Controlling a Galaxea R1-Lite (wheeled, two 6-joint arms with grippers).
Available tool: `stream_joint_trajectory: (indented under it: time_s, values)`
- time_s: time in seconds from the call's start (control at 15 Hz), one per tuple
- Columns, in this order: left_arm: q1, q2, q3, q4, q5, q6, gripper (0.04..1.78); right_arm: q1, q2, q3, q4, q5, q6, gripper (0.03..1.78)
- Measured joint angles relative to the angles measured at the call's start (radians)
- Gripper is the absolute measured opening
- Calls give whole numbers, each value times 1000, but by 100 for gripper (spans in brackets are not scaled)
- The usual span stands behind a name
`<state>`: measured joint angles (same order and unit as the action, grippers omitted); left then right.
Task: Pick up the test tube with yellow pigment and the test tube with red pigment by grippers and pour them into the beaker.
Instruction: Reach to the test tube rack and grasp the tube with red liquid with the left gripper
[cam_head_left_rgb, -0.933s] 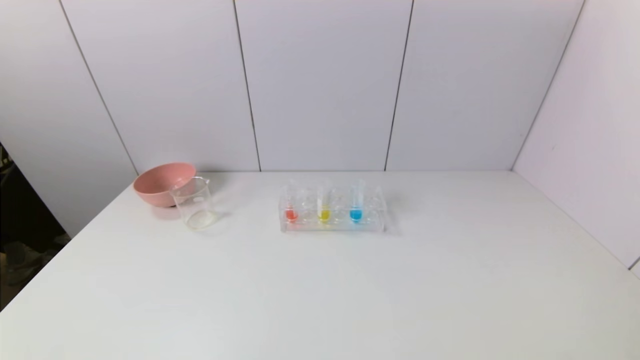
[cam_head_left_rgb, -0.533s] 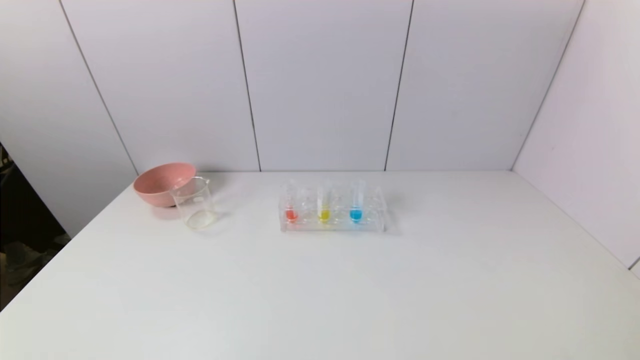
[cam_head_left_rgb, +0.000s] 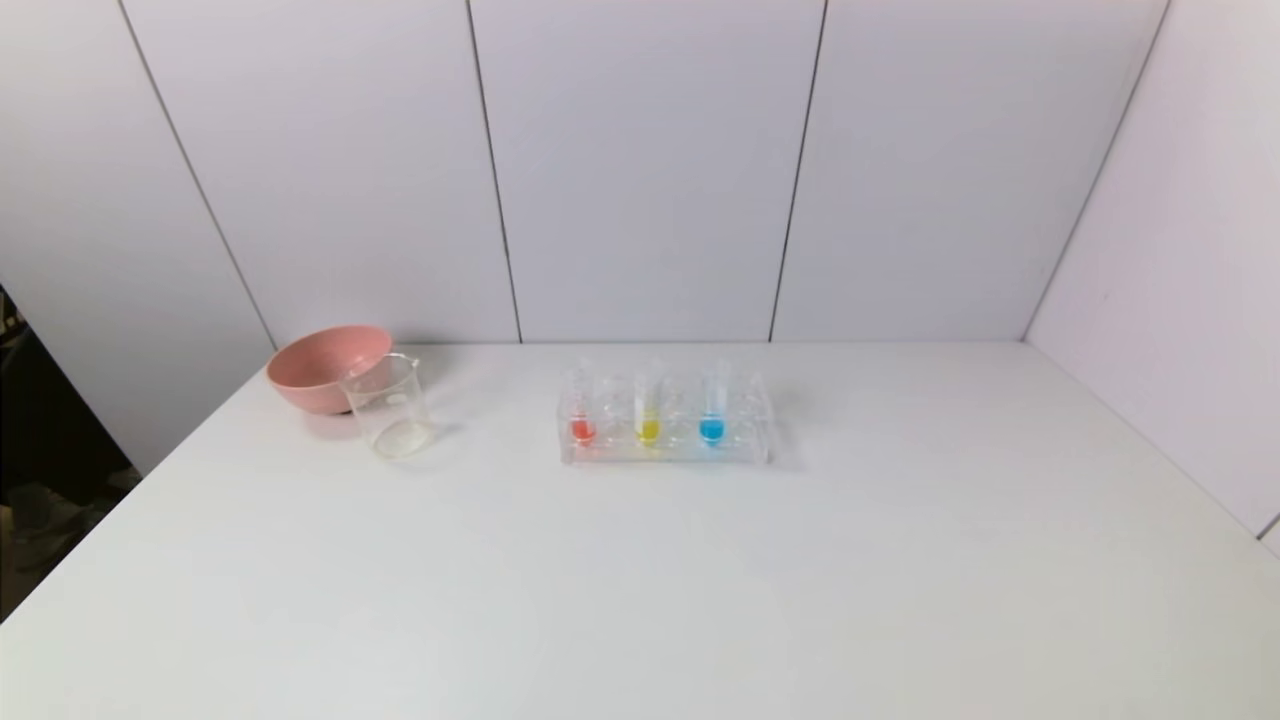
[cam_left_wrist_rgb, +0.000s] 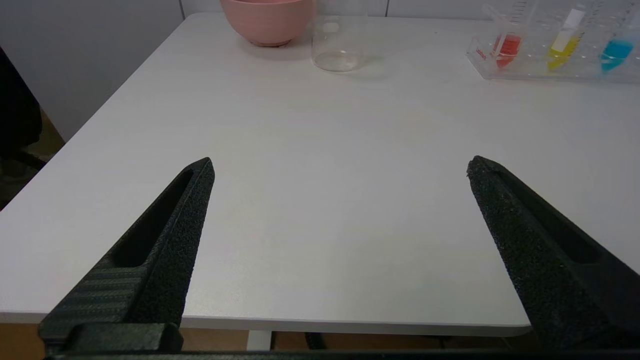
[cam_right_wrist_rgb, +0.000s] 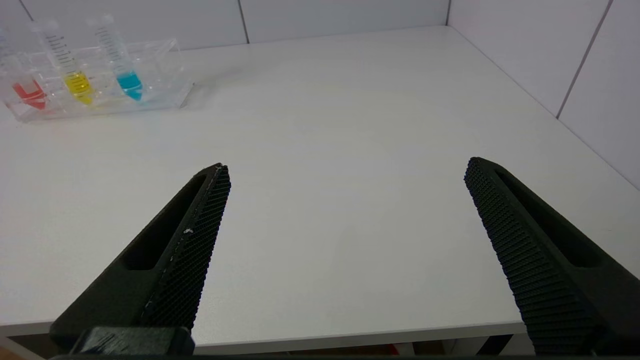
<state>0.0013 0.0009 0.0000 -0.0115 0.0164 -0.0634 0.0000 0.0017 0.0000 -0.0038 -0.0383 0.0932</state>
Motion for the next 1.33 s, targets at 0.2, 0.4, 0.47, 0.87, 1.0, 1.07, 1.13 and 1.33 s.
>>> stream_joint_trajectory:
  time_s: [0.2,0.4,0.47,0.87,1.0,1.07,1.13,1.33]
  values:
    - [0,0,-1,-10,19,-7,176,0,0,0,0,0,0,171]
    - [-2,10,-69,-1,4,-5,176,0,0,0,0,0,0,171]
    - [-3,29,-97,-1,-6,-7,176,0,0,0,0,0,0,171]
    - [-6,334,-283,-21,-101,-15,176,0,0,0,0,0,0,171]
    - [-8,483,-370,-44,-176,-13,176,0,0,0,0,0,0,171]
    - [-9,554,-406,-56,-217,-10,176,0,0,0,0,0,0,171]
    - [-12,629,-441,-72,-264,-5,176,0,0,0,0,0,0,171]
    - [-71,836,-504,-124,-335,26,176,0,0,0,0,0,0,171]
